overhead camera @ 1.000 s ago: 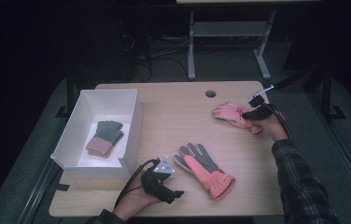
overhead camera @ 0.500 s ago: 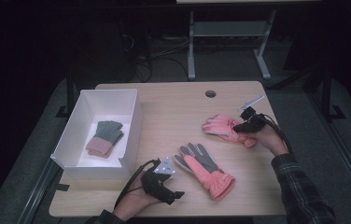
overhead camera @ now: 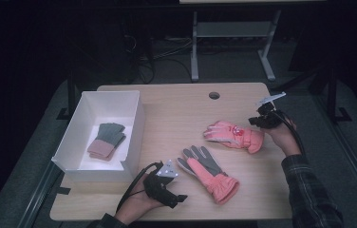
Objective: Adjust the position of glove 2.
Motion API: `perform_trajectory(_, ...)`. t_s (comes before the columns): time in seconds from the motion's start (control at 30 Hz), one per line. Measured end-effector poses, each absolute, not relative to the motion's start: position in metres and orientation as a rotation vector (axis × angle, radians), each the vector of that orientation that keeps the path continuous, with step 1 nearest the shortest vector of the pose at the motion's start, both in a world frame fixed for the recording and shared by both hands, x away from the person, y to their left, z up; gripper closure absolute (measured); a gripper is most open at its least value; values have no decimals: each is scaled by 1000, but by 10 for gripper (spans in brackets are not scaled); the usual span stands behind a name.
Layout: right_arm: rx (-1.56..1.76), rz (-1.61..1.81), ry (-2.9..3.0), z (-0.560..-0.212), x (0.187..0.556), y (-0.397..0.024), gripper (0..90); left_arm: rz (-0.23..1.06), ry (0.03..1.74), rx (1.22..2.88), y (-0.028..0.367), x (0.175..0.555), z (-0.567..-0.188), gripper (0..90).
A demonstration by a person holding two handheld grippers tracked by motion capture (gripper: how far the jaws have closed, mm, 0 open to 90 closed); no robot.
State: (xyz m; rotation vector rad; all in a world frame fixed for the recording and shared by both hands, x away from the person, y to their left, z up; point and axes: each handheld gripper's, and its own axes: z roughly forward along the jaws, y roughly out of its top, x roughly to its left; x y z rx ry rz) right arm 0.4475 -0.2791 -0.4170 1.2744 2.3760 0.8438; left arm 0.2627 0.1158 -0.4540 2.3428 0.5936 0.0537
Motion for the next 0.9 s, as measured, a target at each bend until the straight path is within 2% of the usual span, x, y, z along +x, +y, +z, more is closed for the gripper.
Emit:
perform_trajectory(0.13,1370,812,2376,-436,459,-298,900,52,588,2350,116,263,-454,154)
perform_trajectory(0.3,1346,782,2424,-441,451,-298,900,48,592,2352,117,263,-455,154)
perform_trajectory(0.83,1165,802,2596,-439,379,-282,900,52,594,2353,117,263,-454,154)
perform_trajectory(0.9,1201,807,2562,-433,378,-282,834,53,595,2354,117,263,-454,154)
